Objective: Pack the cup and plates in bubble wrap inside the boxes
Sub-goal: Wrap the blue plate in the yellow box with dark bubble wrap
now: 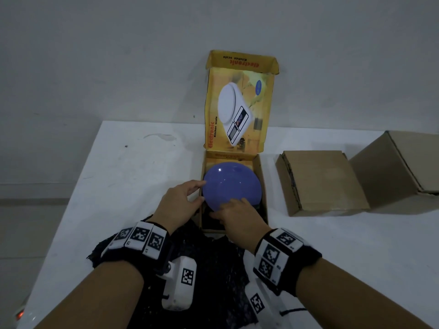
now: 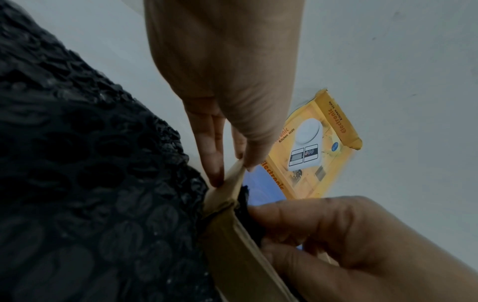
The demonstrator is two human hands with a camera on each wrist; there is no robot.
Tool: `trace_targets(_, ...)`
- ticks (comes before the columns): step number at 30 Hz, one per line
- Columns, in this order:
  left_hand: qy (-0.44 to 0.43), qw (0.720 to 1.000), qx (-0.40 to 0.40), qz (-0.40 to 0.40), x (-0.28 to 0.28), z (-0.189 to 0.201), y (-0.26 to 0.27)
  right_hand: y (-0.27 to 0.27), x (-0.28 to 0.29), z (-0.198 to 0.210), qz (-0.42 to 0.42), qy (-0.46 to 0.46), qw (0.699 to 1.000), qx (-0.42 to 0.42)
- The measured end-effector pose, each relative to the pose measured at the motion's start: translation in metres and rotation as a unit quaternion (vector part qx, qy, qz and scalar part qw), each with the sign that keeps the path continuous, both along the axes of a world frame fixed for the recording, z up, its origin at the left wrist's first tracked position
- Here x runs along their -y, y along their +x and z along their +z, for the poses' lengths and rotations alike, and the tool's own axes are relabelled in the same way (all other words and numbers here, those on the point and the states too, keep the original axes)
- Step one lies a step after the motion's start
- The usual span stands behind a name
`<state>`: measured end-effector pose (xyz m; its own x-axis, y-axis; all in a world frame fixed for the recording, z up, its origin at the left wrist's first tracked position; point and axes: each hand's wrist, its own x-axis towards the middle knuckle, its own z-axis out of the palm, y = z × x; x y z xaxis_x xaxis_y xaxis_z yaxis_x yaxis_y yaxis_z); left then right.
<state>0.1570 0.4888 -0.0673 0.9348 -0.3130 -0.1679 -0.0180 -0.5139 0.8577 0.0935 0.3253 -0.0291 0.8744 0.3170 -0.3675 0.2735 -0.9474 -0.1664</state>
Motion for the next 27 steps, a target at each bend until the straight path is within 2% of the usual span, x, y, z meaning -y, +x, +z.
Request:
trace_targets(5, 0.003, 1.000, -0.002, -0.002, -0.001, 0.001, -0.001, -0.002, 0.007, 0.002, -0.055, 0.092, 0.992, 0.069)
trace_targets(9, 0.008, 1.000, 0.004, -0.006, -0.001, 0.002, -0.001, -0.002, 0.024, 0.004, -0.127, 0.093, 0.987, 0.018)
trace_targets(15, 0.008, 1.000, 0.004, -0.008, -0.001, 0.002, -0.001, -0.006, 0.024, -0.001, -0.120, 0.098, 0.988, -0.009)
trace_targets(21, 0.011, 1.000, 0.004, -0.011, -0.001, 0.002, -0.002, -0.001, 0.038, 0.014, -0.097, 0.097, 0.988, -0.062)
trace_targets(24, 0.005, 1.000, 0.002, -0.005, 0.000, 0.003, -0.002, 0.003, 0.054, 0.024, -0.115, 0.036, 0.992, -0.043)
trace_targets(27, -0.012, 1.000, -0.005, 0.000, 0.000, 0.002, -0.003, -0.003, 0.052, 0.014, -0.098, -0.039, 0.994, -0.021)
